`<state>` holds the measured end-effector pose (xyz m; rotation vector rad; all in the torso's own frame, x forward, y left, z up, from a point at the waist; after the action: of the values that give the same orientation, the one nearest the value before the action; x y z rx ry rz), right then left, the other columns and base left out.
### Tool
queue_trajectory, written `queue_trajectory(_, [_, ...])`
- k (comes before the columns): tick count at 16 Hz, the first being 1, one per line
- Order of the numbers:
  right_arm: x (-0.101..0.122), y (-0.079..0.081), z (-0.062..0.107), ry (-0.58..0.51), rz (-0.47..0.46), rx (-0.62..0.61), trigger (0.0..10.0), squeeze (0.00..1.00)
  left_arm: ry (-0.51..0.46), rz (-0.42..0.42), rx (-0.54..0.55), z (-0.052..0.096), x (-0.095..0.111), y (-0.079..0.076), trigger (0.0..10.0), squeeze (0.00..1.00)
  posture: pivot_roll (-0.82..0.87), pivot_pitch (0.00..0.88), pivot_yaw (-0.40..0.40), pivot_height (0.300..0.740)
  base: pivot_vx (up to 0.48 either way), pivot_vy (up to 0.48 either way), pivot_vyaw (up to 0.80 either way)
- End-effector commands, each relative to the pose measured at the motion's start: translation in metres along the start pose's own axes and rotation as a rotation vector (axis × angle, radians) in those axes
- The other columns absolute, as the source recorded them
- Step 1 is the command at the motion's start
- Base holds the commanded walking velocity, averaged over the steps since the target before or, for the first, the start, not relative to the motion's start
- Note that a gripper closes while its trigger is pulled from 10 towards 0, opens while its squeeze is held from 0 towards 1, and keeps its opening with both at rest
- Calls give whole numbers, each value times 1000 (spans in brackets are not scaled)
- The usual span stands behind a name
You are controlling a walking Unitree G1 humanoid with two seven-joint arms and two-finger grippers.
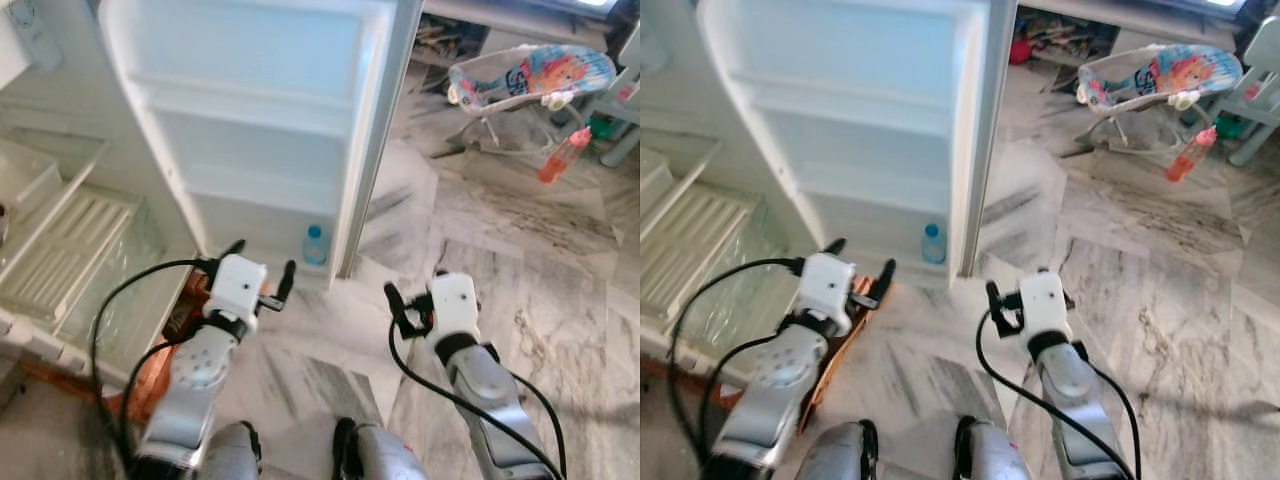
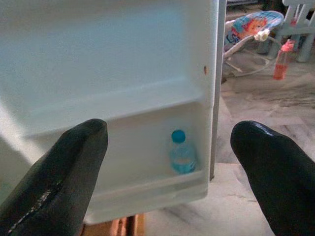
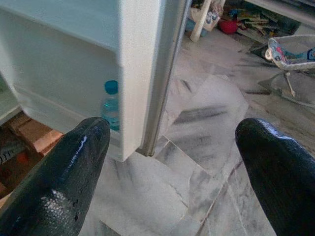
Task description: Restocking fridge
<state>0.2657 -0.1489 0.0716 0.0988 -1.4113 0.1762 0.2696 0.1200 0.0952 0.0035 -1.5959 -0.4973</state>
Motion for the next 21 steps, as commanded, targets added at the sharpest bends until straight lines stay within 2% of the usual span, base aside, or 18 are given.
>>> queue_trajectory(1, [-3,0,0,11,5,-4,10000,0,25,-5,24,5,-3,4,10000,0,147,215,-67,740,0,-247,0])
queue_trajectory(3, [0,1,-6,-9,-5,-22,10000,0,93,32,103,17,-17,17,10000,0,129,193,-93,740,0,-319,-800])
queue_trajectory(5, [2,-1,-9,-18,-6,-33,10000,0,114,34,105,19,-21,18,10000,0,129,193,-93,740,0,-334,-800])
queue_trajectory(8, [1,-9,-12,-26,-8,-71,10000,0,120,46,83,13,-21,11,10000,0,123,159,-103,740,0,-340,-800])
queue_trajectory(9, [2,-11,-14,-41,-9,-89,10000,0,100,63,66,5,-16,5,10000,0,119,149,-96,740,0,-341,-800])
queue_trajectory(13, [10,-11,-18,-86,-17,-101,10000,0,91,67,59,-1,-14,0,10000,0,111,134,-85,740,205,-331,-800])
queue_trajectory(14, [13,-11,-17,-113,-31,-106,10000,0,87,66,68,0,-14,2,10000,0,109,131,-81,740,285,-326,-700])
queue_trajectory(15, [17,-13,-16,-153,-59,-113,10000,0,98,48,127,3,-18,9,10000,0,111,118,-68,740,0,0,0])
queue_trajectory(17, [20,-13,-13,-183,-74,-107,10000,0,117,-16,197,10,-25,22,10000,0,104,76,-32,740,0,0,0])
queue_trajectory(19, [18,-15,-14,-181,-74,-135,10000,0,122,-51,210,12,-29,27,10000,0,95,61,-7,740,0,0,0])
queue_trajectory(21, [22,-21,-14,-197,-79,-169,10000,0,113,-75,174,4,-26,35,10000,0,81,56,27,740,0,0,0])
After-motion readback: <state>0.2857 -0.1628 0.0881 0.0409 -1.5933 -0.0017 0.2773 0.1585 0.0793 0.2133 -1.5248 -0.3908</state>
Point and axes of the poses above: a point about 5 cm out from each wrist's last joint towards the gripper, its own z axis pointing back from the gripper into the wrist, its own x axis along the axis of the wrist's last joint, y = z × x, the point moved 1 cm from there along -z, pointing out of the wrist towards the gripper, and after that the axes turned 6 degrees about -z, right-handed, at the moved point
